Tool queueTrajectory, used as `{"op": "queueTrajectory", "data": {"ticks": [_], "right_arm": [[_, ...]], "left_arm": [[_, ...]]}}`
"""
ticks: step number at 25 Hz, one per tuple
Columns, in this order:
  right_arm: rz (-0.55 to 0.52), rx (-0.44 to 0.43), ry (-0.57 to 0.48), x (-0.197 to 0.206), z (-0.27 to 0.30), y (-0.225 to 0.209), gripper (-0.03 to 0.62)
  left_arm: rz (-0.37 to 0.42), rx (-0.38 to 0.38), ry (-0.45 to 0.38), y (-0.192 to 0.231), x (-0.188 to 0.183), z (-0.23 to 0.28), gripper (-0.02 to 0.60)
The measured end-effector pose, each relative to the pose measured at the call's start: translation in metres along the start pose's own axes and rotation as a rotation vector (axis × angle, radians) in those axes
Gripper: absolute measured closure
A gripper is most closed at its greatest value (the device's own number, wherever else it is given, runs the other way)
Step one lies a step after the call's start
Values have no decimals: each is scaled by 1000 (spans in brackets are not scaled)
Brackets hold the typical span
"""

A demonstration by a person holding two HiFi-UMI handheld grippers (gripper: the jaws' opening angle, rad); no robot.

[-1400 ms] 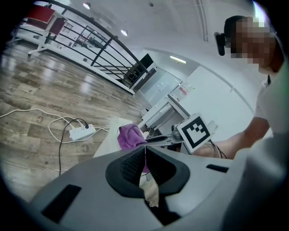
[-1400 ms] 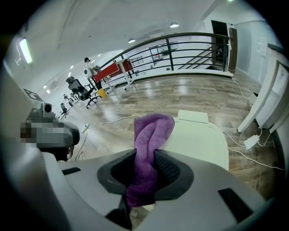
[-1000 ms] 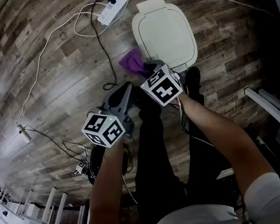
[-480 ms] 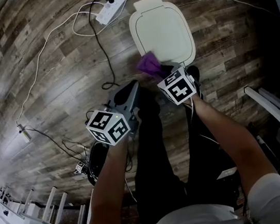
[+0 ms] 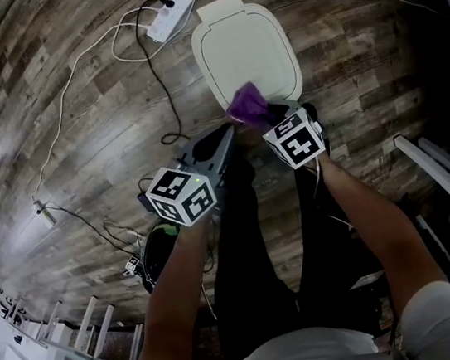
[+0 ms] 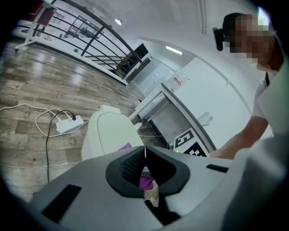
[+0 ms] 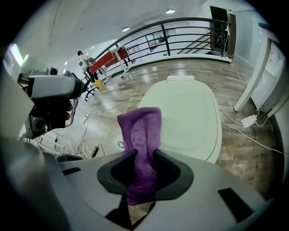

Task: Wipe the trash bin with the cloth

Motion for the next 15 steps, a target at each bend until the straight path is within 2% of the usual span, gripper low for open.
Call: {"op": "queueTrajectory", "data": {"ticks": [7,15], "right_arm": [[55,4,-14,15,-17,-36,488],[59,30,-8,33,-34,-82,488]], "left_arm": [[4,20,30,-19,-3,40,571],[8,41,61,-42,-4,81,571]]}}
Point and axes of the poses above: the fingertips, and each gripper's own axes: z forward along the fingers, y to its left, x out of its underside, the point moved 7 cm from there along -z, backward along the fingers, and after that the axes turned 1 degree about y, right-handed, at the moved point
